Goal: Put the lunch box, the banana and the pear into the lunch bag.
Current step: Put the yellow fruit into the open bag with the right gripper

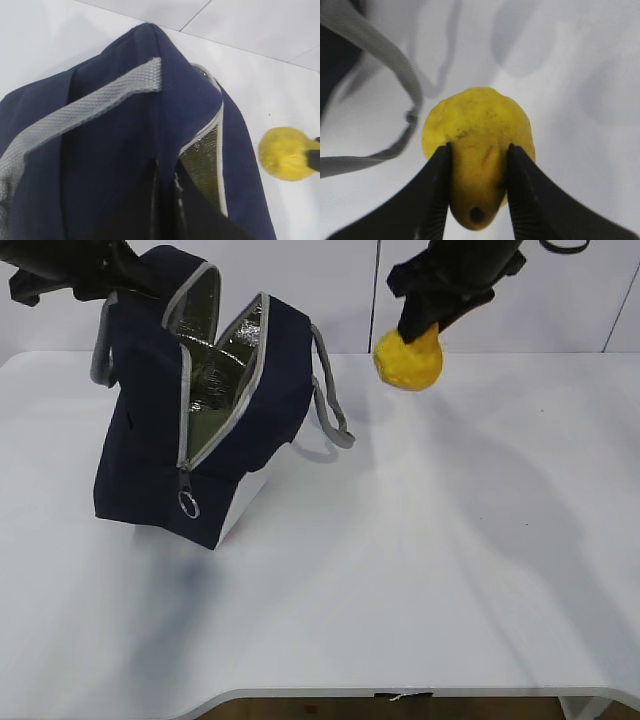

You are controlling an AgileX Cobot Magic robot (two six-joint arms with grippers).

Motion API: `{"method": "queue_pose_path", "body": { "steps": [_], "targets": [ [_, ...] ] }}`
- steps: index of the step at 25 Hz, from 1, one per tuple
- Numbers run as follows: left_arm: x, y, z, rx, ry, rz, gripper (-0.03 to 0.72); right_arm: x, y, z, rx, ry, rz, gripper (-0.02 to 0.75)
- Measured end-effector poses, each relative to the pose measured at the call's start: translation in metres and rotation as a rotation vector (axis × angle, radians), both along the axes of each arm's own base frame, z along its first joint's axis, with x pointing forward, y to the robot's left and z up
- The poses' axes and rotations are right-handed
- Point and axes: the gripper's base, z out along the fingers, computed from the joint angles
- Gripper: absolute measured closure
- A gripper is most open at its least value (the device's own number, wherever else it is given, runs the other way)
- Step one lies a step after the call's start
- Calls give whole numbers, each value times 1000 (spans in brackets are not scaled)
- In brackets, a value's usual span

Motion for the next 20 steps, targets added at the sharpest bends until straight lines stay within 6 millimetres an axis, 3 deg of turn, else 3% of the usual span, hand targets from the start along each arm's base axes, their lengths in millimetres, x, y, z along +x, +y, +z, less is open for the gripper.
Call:
{"method": "queue_pose_path", "body": {
  "steps": [6,13,20],
  "targets": [
    [0,-1,1,-28,5,5,694,-23,13,43,214,-34,42,465],
    [-1,-5,1,-34,5,-3,694,-31,38,56,399,-63,193,465],
    [-2,-10,2,-49,8,-11,694,-35,83,58,433,-201,328,465]
  ]
}}
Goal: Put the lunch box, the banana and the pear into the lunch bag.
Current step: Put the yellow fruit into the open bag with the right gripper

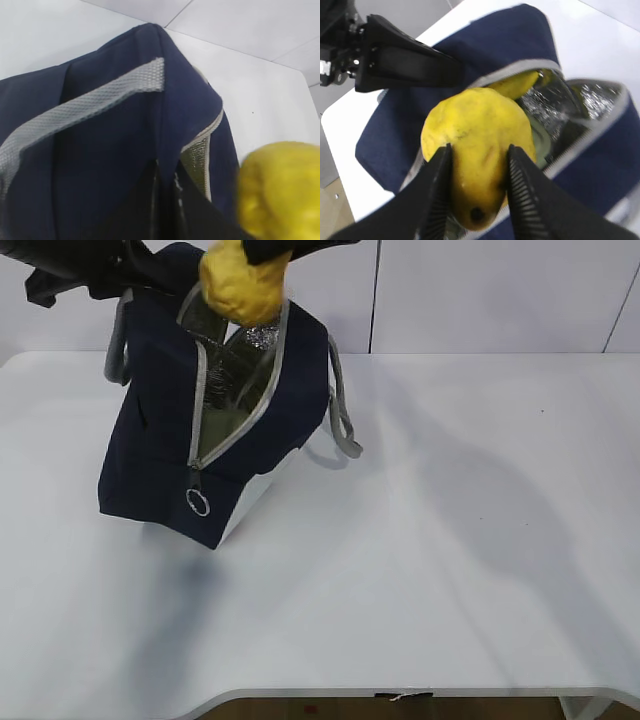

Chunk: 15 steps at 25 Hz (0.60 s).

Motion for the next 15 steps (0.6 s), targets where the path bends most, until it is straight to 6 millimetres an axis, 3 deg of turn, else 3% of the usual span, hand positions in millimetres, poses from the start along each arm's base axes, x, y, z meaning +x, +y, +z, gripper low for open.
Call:
{"method": "queue_pose_path", "body": {
  "steps": [9,12,15],
  "targets": [
    [0,-1,1,-19,4,3,694,33,21,-72,-40,63,18,430],
    [0,-1,1,-21,4,4,694,36,23,-80,-34,77,19,296],
    [0,-1,1,-23,5,3,694,36,24,-73,-12,65,26,149]
  ]
}}
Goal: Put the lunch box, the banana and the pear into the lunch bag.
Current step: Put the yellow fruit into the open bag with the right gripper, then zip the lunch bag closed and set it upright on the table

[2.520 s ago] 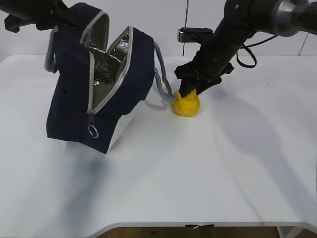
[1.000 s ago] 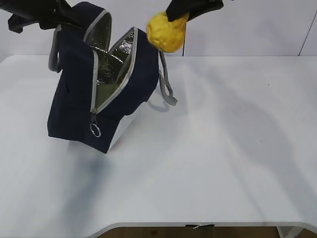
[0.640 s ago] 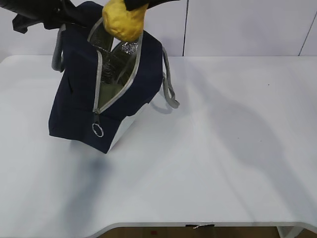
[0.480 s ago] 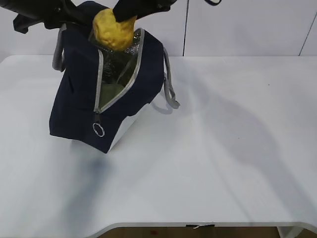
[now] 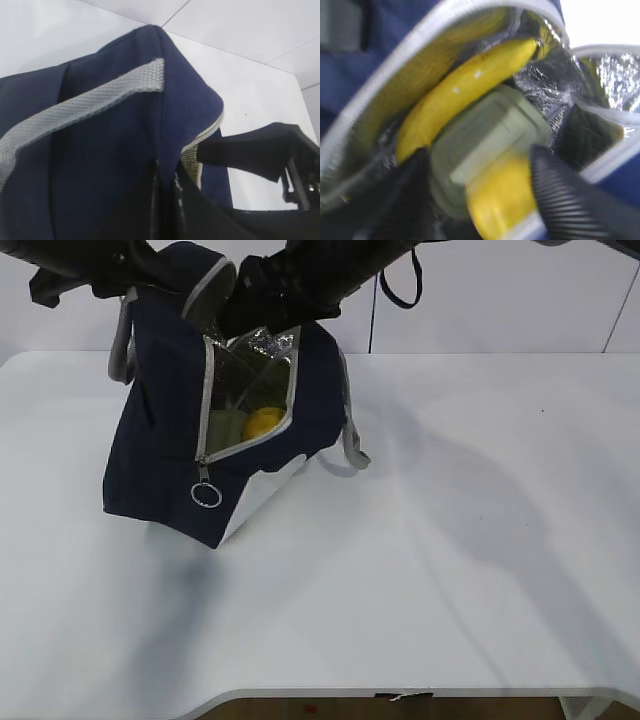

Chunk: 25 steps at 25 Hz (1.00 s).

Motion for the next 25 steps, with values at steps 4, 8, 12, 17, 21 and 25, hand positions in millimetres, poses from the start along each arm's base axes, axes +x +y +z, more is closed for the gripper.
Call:
{"method": "queue_pose_path", "body": {
  "steps": [4,8,12,17,21,25],
  "targets": [
    [0,0,0,8,-2,-1,694,-6,-4,18,-38,-10,13,132],
    [0,1,-1,33,-7,-7,694,-18,-22,38,-171,-9,-49,157],
    [0,3,-3,78,-17,-15,694,-31,-42,62,-244,15,-145,162],
    [0,4,-4,109,-23,-20,694,-36,-55,59,-259,91,-229,168],
    [0,4,-4,107,-23,-20,694,-34,-62,38,-252,194,-250,219],
    [0,4,-4,106,-23,-19,694,-27,-73,19,-200,289,-262,244]
  ]
}}
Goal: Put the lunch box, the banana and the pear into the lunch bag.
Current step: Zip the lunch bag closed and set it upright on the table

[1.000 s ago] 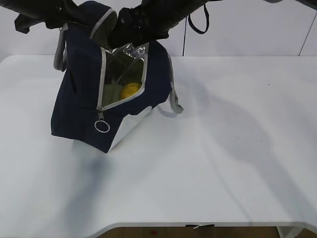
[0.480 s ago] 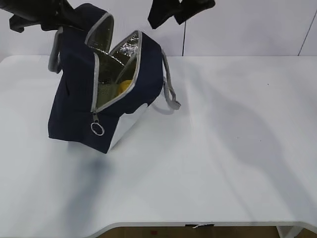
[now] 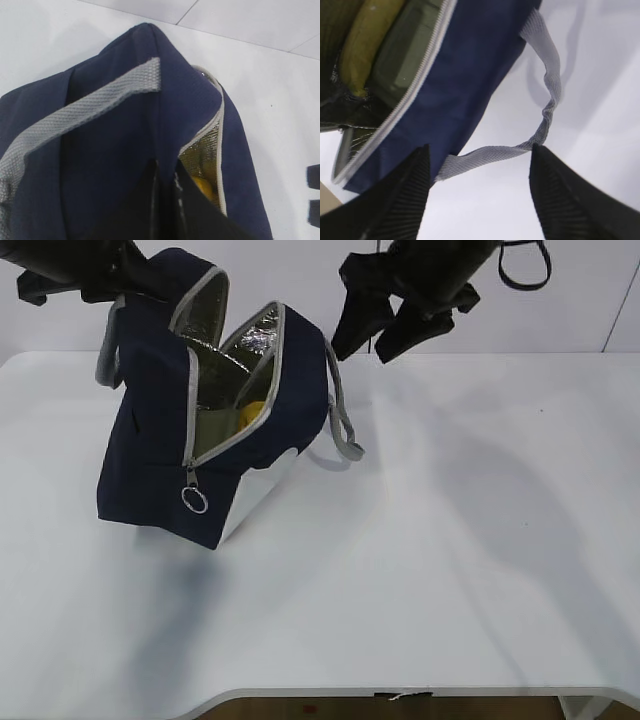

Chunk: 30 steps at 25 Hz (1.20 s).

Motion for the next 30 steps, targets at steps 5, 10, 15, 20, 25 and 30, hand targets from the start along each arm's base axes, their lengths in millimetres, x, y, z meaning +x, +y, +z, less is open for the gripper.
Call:
{"method": "queue_pose_path", "body": {
  "steps": [5,10,15,20,25,30],
  "targets": [
    [0,0,0,0,0,0,694,17,-6,-27,134,80,-8,254],
    [0,0,0,-4,1,1,694,25,-1,-35,213,74,-11,279],
    [0,0,0,-4,1,1,694,35,4,-61,259,116,-11,311],
    [0,0,0,-4,1,1,694,42,9,-78,304,127,4,463],
    [-1,-2,-1,-4,14,-11,694,42,10,-71,303,90,65,716],
    [-10,-24,1,-3,8,-72,694,42,6,-41,227,8,106,726]
  ]
}}
